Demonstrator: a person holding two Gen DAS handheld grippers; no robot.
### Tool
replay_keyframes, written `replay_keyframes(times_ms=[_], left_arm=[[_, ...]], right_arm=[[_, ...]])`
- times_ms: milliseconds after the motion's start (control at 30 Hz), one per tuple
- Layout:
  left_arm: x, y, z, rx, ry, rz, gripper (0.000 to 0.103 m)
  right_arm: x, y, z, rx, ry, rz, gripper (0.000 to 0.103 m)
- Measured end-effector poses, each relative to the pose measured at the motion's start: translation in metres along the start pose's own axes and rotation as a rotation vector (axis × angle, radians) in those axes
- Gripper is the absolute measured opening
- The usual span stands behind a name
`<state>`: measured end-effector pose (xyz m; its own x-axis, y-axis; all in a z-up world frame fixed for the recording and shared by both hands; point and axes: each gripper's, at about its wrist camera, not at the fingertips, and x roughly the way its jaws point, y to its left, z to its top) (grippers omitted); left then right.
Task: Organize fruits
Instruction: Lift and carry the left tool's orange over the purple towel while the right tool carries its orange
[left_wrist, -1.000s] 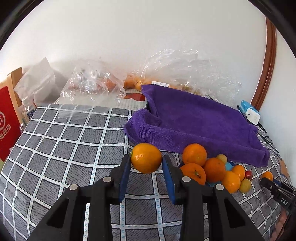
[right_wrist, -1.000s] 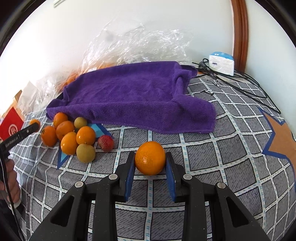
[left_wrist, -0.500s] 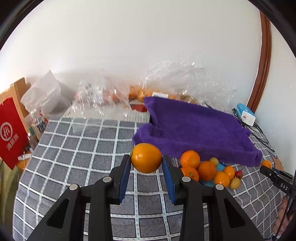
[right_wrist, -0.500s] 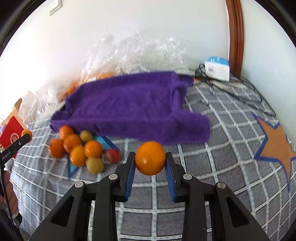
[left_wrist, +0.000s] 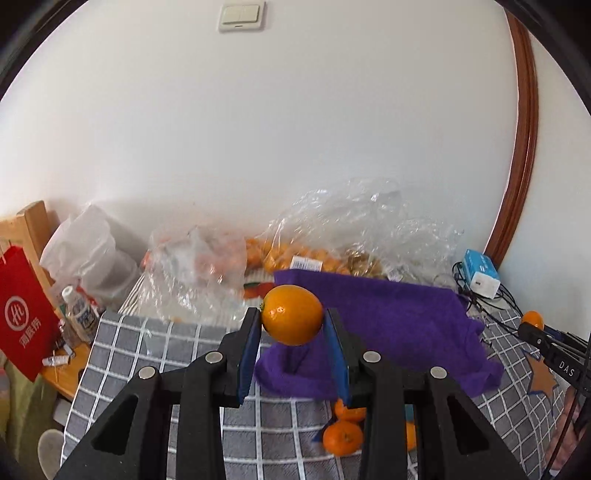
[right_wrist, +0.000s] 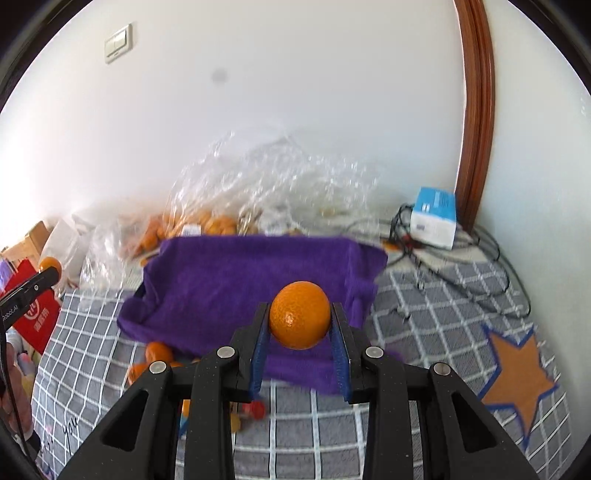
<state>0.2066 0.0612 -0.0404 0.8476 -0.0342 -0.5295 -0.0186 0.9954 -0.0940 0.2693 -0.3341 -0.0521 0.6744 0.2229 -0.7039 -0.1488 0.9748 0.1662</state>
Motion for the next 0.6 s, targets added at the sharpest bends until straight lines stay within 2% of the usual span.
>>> replay_keyframes(times_ms=[333, 600], left_arm=[[0.034, -0.014, 0.023, -0.006, 0.027, -0.023, 0.033], [0.069, -0.023, 0.031, 0.002, 0.059, -0.043, 0.033]], right_arm=[[0.026, -0.009, 0.035, 0.024, -0.001, -0.025, 0.031], [0.050, -0.017, 0.045, 0.046, 0.012, -0.041, 0.031]])
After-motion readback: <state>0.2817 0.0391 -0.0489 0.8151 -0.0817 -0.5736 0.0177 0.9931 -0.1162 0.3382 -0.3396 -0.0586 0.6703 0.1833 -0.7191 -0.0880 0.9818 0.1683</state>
